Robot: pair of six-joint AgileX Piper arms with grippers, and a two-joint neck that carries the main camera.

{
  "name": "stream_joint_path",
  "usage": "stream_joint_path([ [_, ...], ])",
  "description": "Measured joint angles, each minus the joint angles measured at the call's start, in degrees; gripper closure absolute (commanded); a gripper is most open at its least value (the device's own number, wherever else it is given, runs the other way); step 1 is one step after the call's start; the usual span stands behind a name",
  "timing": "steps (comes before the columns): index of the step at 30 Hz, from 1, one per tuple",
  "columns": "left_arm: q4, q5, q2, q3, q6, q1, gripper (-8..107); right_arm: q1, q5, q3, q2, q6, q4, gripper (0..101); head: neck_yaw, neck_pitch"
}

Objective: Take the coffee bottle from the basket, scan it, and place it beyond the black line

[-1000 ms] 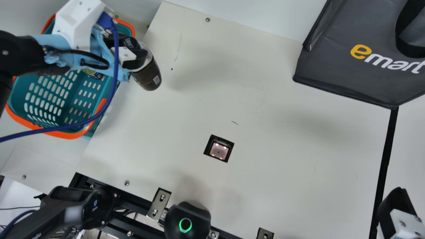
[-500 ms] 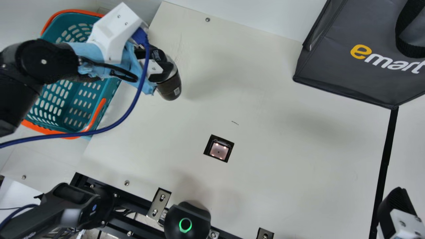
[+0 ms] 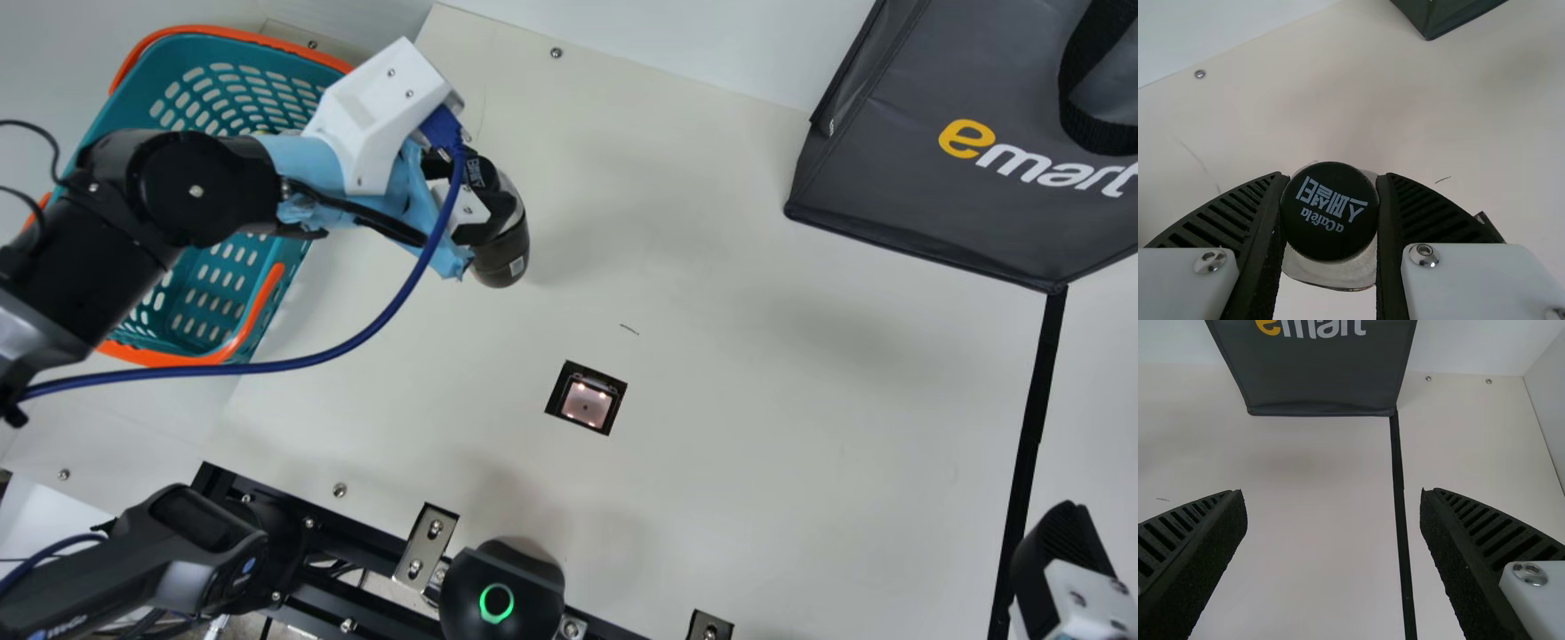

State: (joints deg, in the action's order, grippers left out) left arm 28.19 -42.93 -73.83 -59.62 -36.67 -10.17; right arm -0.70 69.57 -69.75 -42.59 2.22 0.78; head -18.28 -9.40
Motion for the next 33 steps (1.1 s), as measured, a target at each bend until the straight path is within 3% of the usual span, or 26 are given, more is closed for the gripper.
stream_joint_path([
  [33, 2.96, 8.55, 0.47, 6.85, 2.34, -8.32, 89, 0.0, 0.0, 0.0, 0.0, 0.0, 0.0, 10, 0.0, 0.0],
])
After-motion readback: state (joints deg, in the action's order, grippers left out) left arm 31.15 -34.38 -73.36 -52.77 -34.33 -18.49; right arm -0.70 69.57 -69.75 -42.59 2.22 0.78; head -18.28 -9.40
